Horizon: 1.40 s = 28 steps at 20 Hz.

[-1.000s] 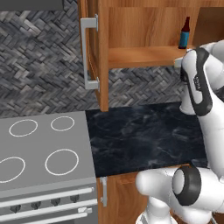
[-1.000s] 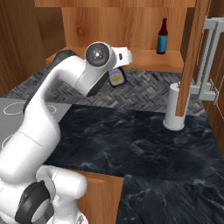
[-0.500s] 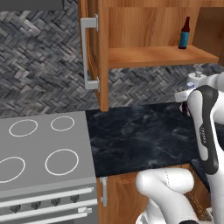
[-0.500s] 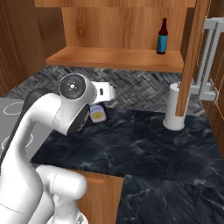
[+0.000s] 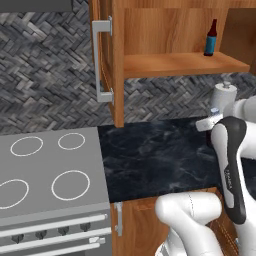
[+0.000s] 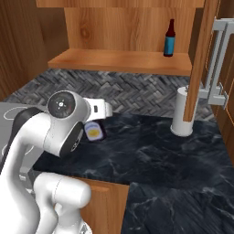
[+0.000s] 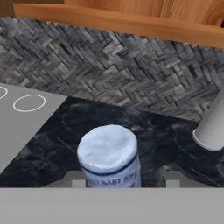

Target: The dining table condiment station is running low on condiment bottle. Refill the condiment station by opening the cabinet and taking the condiment bottle from the cabinet and placing it on the dining table.

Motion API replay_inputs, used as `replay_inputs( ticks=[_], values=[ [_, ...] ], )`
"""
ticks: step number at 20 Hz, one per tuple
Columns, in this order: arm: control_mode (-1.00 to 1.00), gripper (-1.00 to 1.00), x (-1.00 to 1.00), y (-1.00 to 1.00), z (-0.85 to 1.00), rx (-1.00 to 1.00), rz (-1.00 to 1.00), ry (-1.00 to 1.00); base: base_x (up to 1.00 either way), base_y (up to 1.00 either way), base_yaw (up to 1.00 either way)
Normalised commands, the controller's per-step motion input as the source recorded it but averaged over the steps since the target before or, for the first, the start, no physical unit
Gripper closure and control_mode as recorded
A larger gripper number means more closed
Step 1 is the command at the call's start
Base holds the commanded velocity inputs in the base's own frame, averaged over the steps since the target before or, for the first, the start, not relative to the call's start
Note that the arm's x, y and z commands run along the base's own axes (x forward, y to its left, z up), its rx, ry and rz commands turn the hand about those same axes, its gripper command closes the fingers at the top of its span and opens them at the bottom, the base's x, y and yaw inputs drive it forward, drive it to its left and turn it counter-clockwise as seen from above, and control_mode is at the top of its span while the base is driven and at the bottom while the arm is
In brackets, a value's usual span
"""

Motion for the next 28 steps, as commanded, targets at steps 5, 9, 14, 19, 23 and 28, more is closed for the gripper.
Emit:
replay_inputs(
  ticks=[5, 9, 14, 19, 23, 28],
  values=[
    [1.00, 1.00, 0.00, 0.00, 0.00, 0.00, 0.00, 0.00, -0.03, 0.00, 0.02],
    [1.00, 1.00, 0.00, 0.00, 0.00, 0.00, 0.00, 0.00, -0.42, 0.06, 0.39],
    [1.00, 1.00, 0.00, 0.00, 0.00, 0.00, 0.00, 0.00, -0.71, 0.34, 0.75],
    [1.00, 1.00, 0.00, 0.00, 0.00, 0.00, 0.00, 0.00, -0.70, 0.50, 0.83],
    [1.00, 1.00, 0.00, 0.00, 0.00, 0.00, 0.00, 0.00, -0.23, 0.69, 0.83],
    [1.00, 1.00, 0.00, 0.00, 0.00, 0.00, 0.00, 0.00, 0.00, 0.80, 0.78]
  ],
)
